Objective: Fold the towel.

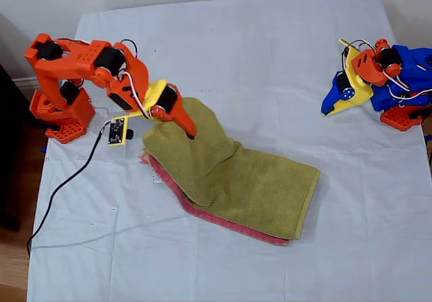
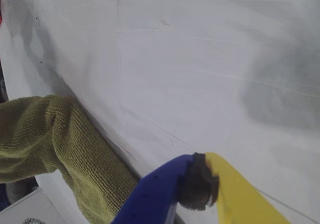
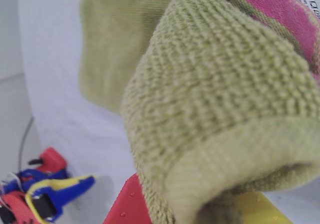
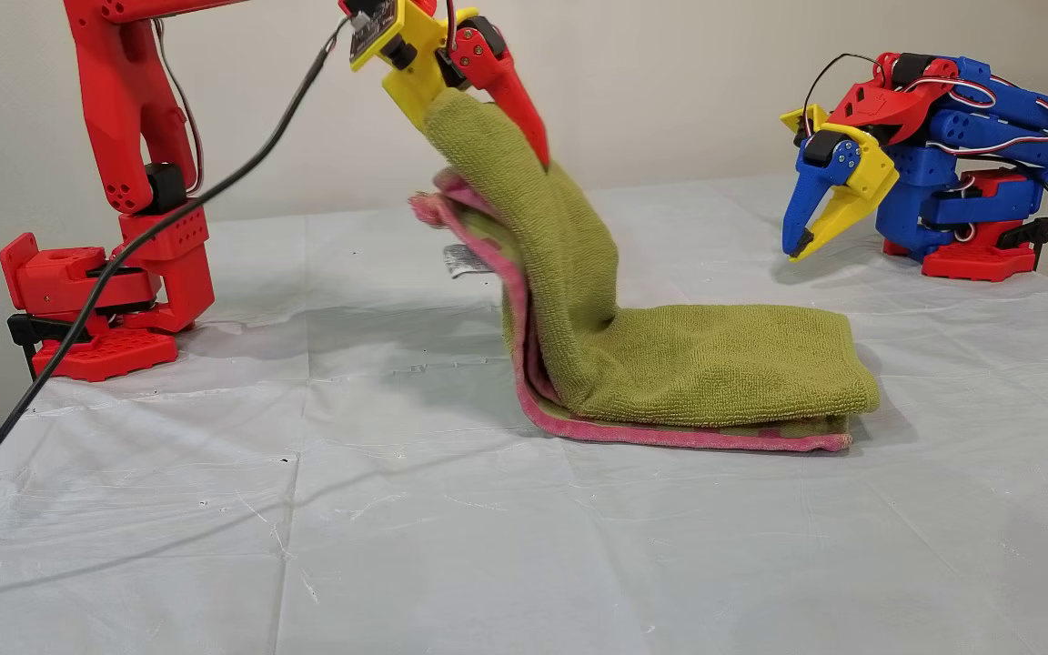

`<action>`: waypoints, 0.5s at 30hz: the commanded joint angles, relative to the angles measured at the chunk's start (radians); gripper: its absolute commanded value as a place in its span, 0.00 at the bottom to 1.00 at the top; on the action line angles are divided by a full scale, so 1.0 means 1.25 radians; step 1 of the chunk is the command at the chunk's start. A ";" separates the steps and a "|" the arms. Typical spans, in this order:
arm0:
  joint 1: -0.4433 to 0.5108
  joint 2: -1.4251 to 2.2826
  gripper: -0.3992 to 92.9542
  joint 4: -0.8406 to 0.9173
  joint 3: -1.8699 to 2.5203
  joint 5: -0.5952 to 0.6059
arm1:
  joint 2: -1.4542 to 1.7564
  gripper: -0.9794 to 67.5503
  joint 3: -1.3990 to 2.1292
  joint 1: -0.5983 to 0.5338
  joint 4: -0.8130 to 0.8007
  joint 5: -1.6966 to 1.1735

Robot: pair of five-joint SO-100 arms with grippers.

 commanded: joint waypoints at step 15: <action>0.004 0.207 0.01 0.459 -0.162 -0.328 | 0.171 0.02 0.081 0.002 0.002 0.000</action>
